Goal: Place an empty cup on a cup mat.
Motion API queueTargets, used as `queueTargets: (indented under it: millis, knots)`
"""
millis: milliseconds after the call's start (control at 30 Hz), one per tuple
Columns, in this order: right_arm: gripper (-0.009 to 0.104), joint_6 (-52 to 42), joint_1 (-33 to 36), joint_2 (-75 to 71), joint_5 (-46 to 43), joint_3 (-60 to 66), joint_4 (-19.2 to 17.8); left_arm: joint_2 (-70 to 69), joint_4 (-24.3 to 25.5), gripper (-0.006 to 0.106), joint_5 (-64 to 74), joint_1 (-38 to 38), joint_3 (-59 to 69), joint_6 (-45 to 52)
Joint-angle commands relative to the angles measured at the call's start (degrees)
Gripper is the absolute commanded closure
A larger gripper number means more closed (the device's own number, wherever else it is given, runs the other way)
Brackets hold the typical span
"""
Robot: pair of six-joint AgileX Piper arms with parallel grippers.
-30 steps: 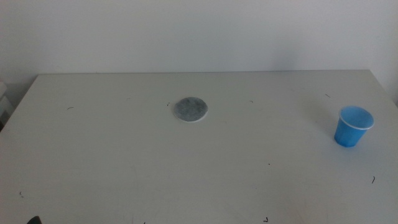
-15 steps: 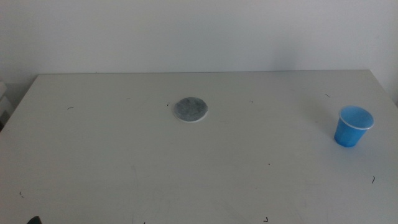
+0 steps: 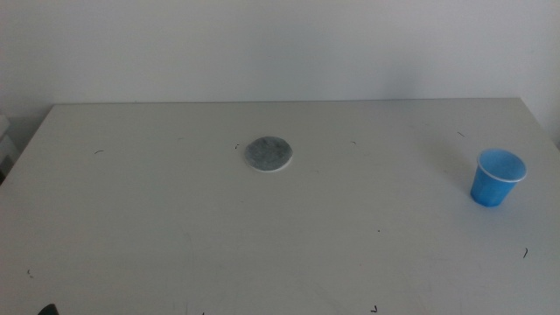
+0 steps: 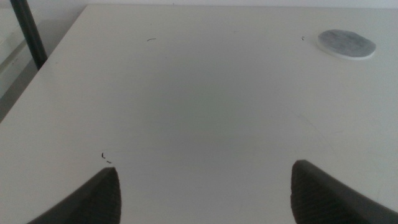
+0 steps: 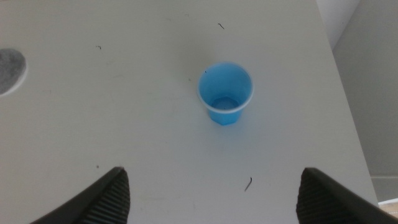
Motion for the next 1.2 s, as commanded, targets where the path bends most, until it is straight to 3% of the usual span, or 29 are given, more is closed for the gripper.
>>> queueTargets:
  millis: [0, 533, 1167]
  knots:
    - [0.001, 1.1, 0.1, 4.0, -0.8, -6.4, -0.7, -0.2, 0.0, -0.005, -3.8, 0.1, -0.3, -0.6]
    - [0.001, 1.8, -2.0, 27.7, 15.6, -31.9, -1.5, -0.2, 0.0, -0.005, -3.8, 0.1, -0.3, -0.6]
    - [0.002, 0.7, -10.1, 50.6, 13.2, -34.8, -0.1, -0.2, 0.0, -0.005, -3.8, 0.1, -0.3, -0.6]
